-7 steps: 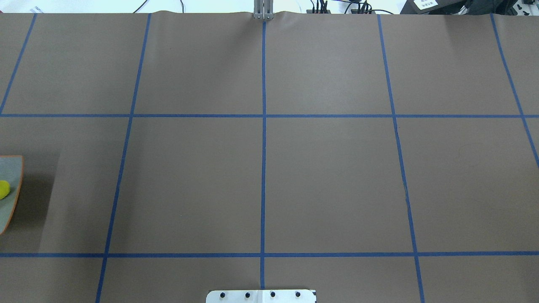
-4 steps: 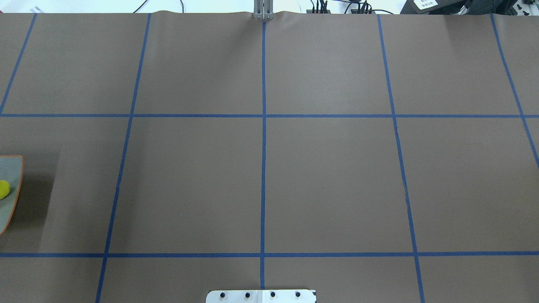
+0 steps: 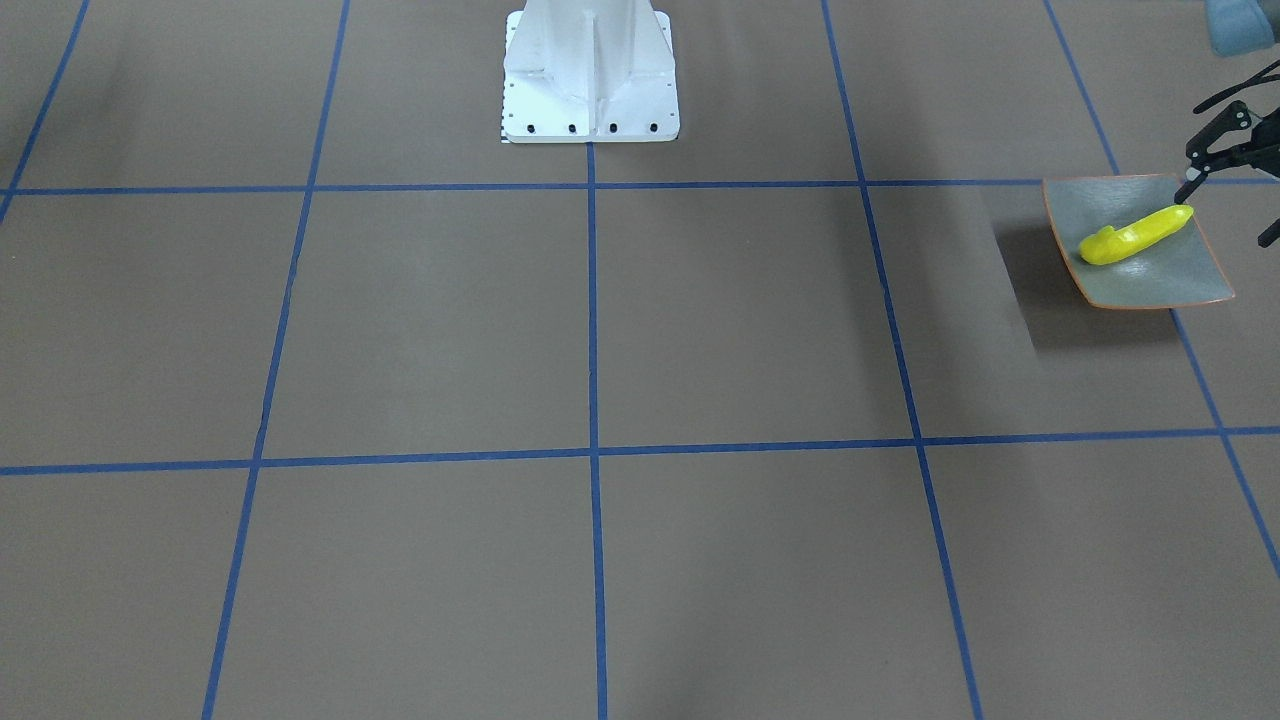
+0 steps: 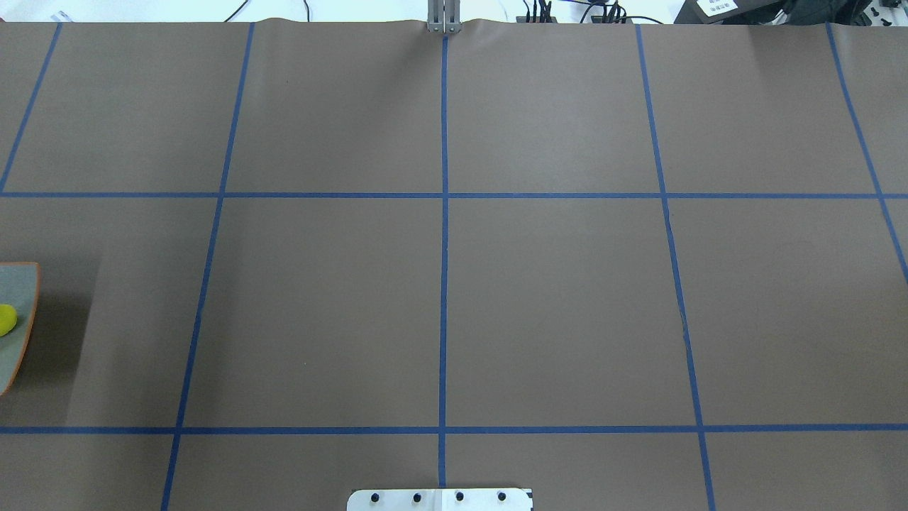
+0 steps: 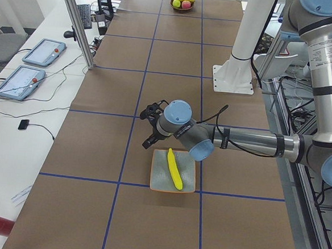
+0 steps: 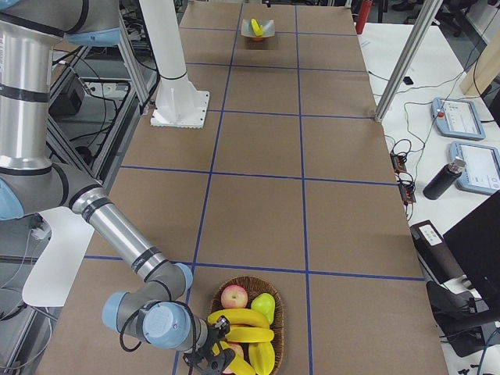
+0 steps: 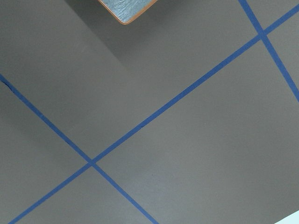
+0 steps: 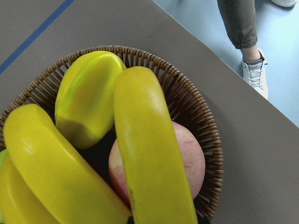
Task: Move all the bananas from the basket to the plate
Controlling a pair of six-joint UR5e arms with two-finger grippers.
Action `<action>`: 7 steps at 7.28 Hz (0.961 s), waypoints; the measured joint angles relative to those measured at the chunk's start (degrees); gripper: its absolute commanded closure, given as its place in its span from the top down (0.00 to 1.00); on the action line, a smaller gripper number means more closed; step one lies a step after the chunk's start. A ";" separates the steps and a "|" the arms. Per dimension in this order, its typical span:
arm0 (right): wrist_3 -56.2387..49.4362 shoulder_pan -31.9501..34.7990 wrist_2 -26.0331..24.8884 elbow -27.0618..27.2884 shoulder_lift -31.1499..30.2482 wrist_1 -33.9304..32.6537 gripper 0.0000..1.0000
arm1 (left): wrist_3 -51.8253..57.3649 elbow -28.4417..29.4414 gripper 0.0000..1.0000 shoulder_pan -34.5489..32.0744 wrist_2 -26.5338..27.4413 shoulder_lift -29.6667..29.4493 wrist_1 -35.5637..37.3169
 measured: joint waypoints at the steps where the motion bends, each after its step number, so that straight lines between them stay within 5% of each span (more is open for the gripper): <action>1: -0.30 0.17 -0.05 2.44 -0.13 0.04 0.00 | 0.00 0.10 1.00 0.01 -0.03 0.36 0.00; 7: -1.82 -2.09 -5.71 19.58 1.27 -0.05 0.00 | -1.72 0.79 1.00 0.36 -0.60 0.16 0.46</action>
